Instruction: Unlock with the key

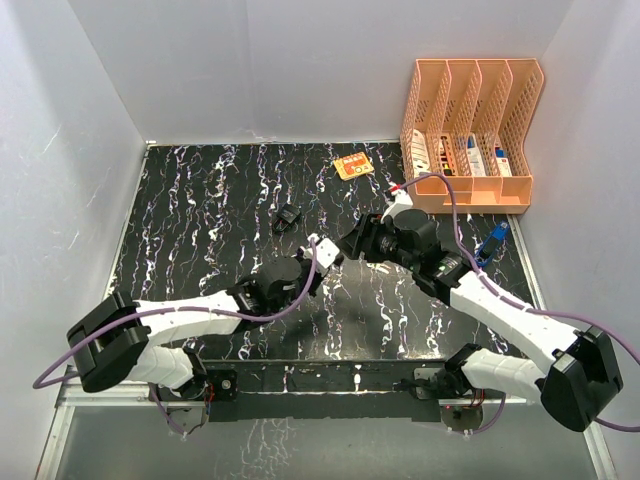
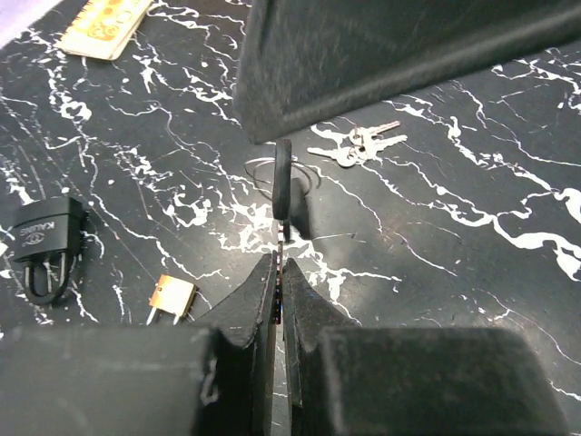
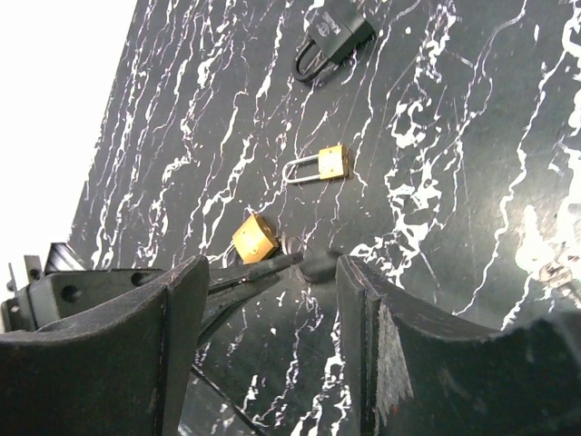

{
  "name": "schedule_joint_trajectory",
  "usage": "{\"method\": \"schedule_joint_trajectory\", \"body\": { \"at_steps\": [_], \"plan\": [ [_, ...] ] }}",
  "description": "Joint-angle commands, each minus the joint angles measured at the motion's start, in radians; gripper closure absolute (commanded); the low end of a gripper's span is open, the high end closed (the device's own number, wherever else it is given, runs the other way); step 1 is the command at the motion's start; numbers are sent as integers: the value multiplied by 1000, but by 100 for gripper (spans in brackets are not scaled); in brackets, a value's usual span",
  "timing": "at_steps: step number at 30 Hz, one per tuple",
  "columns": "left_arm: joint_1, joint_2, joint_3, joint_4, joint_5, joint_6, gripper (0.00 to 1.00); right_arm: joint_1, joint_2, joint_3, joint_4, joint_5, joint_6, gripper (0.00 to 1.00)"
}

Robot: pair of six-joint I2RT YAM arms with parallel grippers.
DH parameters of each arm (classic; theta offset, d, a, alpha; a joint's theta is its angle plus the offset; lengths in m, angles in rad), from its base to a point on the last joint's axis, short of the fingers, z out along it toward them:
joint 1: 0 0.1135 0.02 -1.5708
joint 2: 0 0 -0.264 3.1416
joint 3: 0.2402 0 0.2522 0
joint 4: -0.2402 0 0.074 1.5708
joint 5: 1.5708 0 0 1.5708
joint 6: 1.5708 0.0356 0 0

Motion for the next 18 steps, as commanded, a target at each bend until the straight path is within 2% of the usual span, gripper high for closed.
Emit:
{"method": "schedule_joint_trajectory", "body": {
  "at_steps": [1,18],
  "plan": [
    [-40,-22,-7,71,-147,67,100,-5,18,46,-8,6,117,44],
    [-158,96,40,134,-342,183,100,-21,52,13,18,-10,160,48]
  ]
}}
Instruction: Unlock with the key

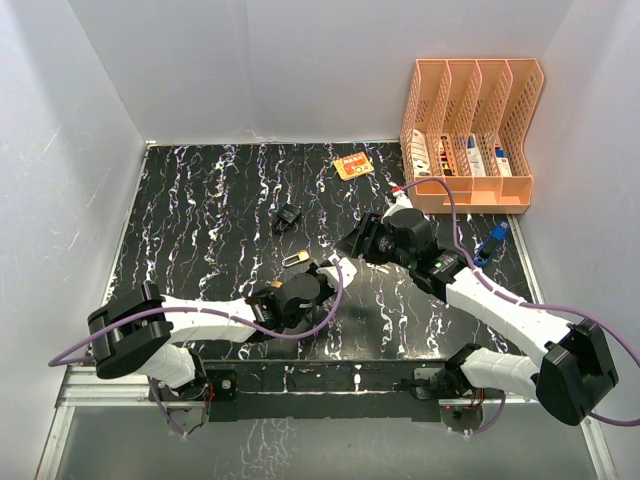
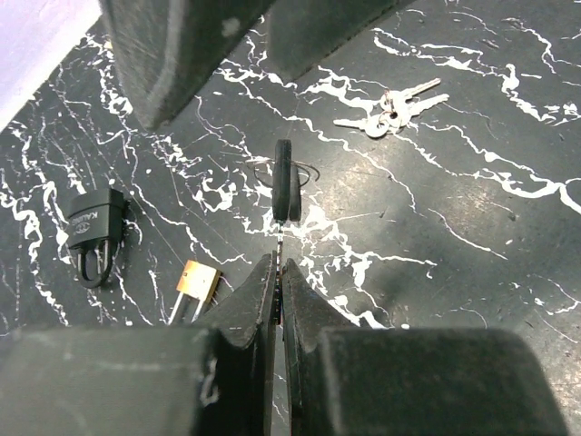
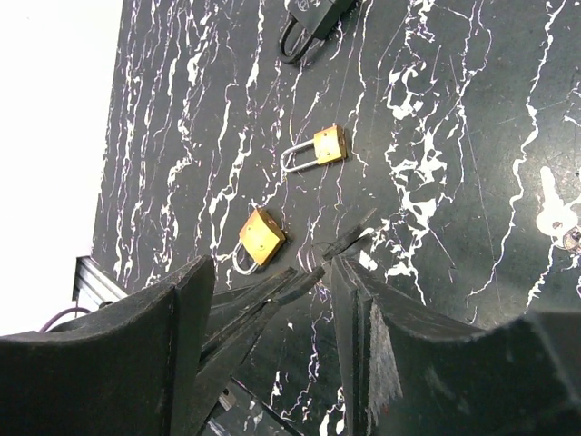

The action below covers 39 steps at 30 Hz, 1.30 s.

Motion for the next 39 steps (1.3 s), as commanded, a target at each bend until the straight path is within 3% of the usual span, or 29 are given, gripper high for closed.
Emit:
{"method": "schedule_joint_trajectory", "body": {
  "at_steps": [1,16,39],
  "plan": [
    [-19,-17,36,68,-78,42,100,-9,11,10,42,-3,24,48],
    [-74,34,51,128,-159,121,100,-26,66,-25,102,-57,44,57],
    [-111,98,66,206,-248,184,100,-33,77,-49,137,-89,76,86]
  ]
}}
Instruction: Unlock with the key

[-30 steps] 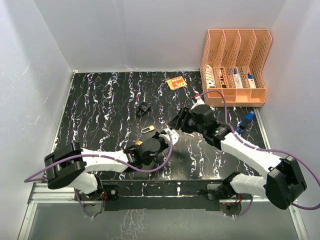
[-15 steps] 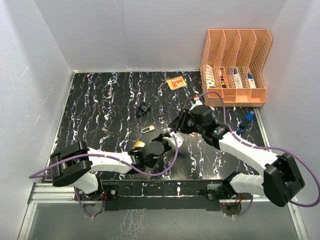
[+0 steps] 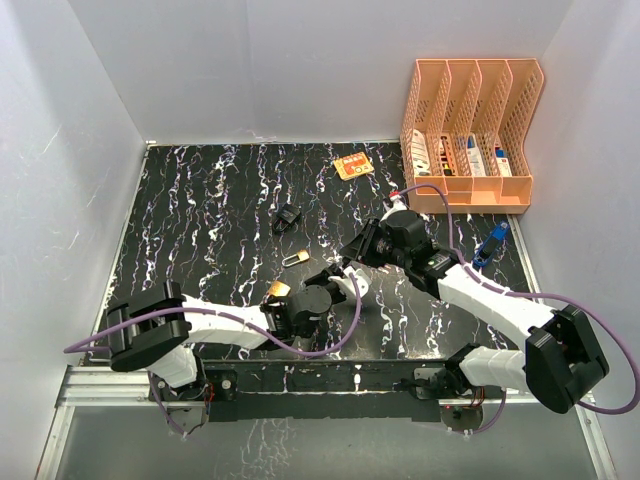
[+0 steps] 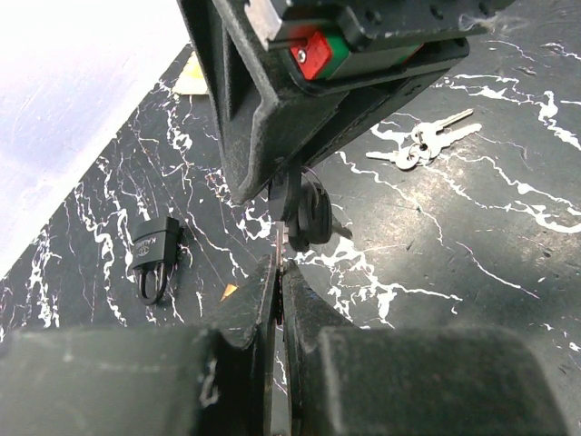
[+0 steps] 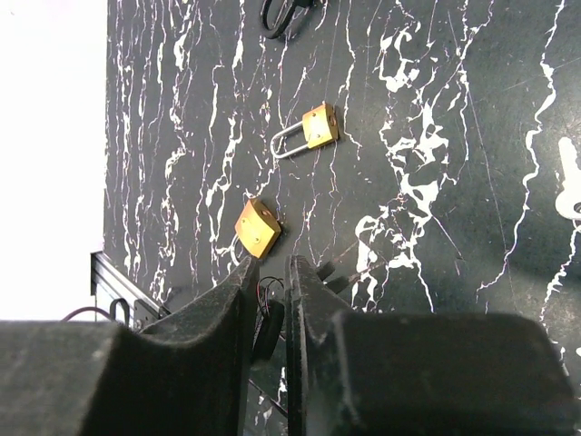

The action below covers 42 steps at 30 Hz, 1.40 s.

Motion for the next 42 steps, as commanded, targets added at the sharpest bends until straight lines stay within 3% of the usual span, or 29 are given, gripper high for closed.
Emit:
{"method": "schedule_joint_trajectory", "body": {
  "at_steps": [1,5,7,9,13,16,22,31,38,42],
  "plan": [
    [-7,6,37,48,-41,8,100,-1,-4,-7,70,-13,11,88],
    [-7,13,33,52,-51,-6,100,-3,-9,-12,78,-13,34,97],
    [-7,10,27,51,-51,-21,92,-6,-13,-16,85,-13,41,100],
    [-8,4,17,54,-52,-38,78,-12,-21,-23,96,-14,55,100],
    [-7,-37,-26,70,-65,-81,39,-28,-45,-36,109,-2,67,100],
    [-5,-87,-83,81,-87,-119,28,-52,-73,-52,118,5,72,100],
    [11,-258,-177,26,-102,-239,19,-81,-119,-100,160,57,28,100],
    [144,-493,-158,-260,47,-503,13,-82,-308,-351,528,260,-99,100],
    [287,-479,-43,-446,231,-617,9,-82,-391,-552,868,281,-238,100],
    [344,-409,31,-516,285,-656,3,-82,-399,-600,961,286,-292,100]
  ]
}}
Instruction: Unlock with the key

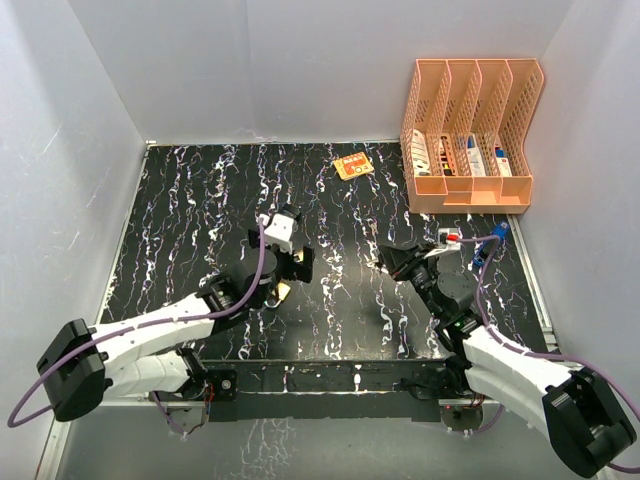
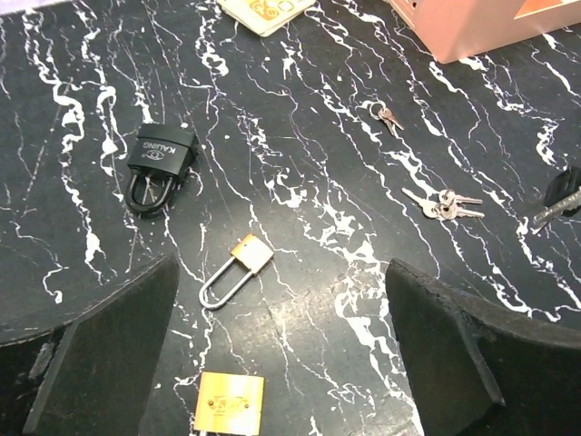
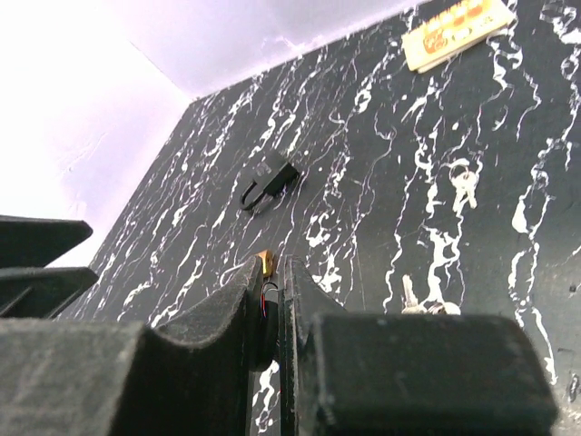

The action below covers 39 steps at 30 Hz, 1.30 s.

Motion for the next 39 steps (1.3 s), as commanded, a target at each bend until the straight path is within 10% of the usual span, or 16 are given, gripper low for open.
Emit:
{"method": "schedule_joint_trajectory", "body": {
  "at_steps": [1,15,39],
  "plan": [
    [60,60,105,-123,111,-84,2,-3,-19,-37,260,27,-106,100],
    [430,489,427,-260,365,-116,1,-3,0,23,186,-22,-146,100],
    [539,872,721,-307,521,158,2,-6,-73,64,57,-57,-166,100]
  ]
}}
